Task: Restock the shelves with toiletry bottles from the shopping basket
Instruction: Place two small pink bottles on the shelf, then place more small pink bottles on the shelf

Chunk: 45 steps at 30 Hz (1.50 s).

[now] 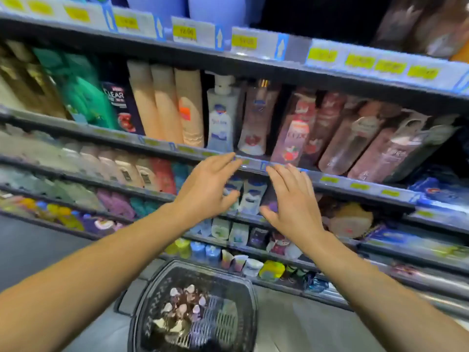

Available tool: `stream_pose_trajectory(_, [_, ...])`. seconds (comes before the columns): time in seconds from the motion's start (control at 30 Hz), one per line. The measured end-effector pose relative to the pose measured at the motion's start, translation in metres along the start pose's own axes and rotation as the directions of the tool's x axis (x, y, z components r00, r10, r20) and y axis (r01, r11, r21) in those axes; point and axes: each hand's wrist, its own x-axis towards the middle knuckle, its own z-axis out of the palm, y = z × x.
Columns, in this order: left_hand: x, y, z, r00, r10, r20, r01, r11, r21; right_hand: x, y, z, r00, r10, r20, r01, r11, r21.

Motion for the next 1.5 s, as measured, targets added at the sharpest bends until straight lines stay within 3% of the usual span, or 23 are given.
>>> stream_pose_trajectory(0.23, [-0.116, -0.06, 0.076, 0.961, -0.151, 0.232, 0.18, 0.978, -0.109, -0.041, -0.072, 0.099, 0.97, -0.044, 0.24, 0.01, 0.99, 0.139])
stream_pose_trajectory(0.33, [-0.166, -0.088, 0.113, 0.924, -0.2, 0.326, 0.264, 0.95, -0.167, -0.06, -0.094, 0.146, 0.912, -0.063, 0.406, 0.003, 0.989, 0.146])
stream_pose_trajectory(0.43, [-0.214, -0.111, 0.15, 0.872, -0.262, 0.414, 0.346, 0.927, -0.142, -0.085, -0.108, 0.197, 0.847, -0.095, 0.523, 0.016, 0.988, 0.154])
stream_pose_trajectory(0.6, [-0.279, -0.133, 0.212, 0.754, -0.382, 0.535, 0.488, 0.87, -0.067, -0.128, -0.124, 0.276, 0.747, -0.067, 0.661, -0.09, 0.975, 0.201])
stream_pose_trajectory(0.73, [-0.316, -0.144, 0.27, 0.679, -0.439, 0.588, 0.578, 0.814, -0.06, -0.162, -0.126, 0.344, 0.717, -0.071, 0.694, -0.104, 0.973, 0.207])
stream_pose_trajectory(1.0, [-0.365, -0.179, 0.4, 0.517, -0.48, 0.709, 0.667, 0.744, 0.018, -0.202, -0.113, 0.495, 0.568, -0.063, 0.821, -0.147, 0.973, 0.176])
stream_pose_trajectory(1.13, [-0.387, -0.195, 0.464, 0.492, -0.492, 0.718, 0.672, 0.739, 0.047, -0.212, -0.103, 0.57, 0.55, -0.042, 0.834, -0.194, 0.965, 0.177])
stream_pose_trajectory(1.3, [-0.402, -0.207, 0.545, 0.514, -0.457, 0.726, 0.647, 0.762, 0.021, -0.222, -0.094, 0.664, 0.509, -0.033, 0.86, -0.259, 0.947, 0.189])
stream_pose_trajectory(1.5, [-0.408, -0.217, 0.617, 0.605, -0.418, 0.678, 0.504, 0.86, 0.081, -0.242, -0.086, 0.748, 0.546, -0.069, 0.835, -0.174, 0.965, 0.194])
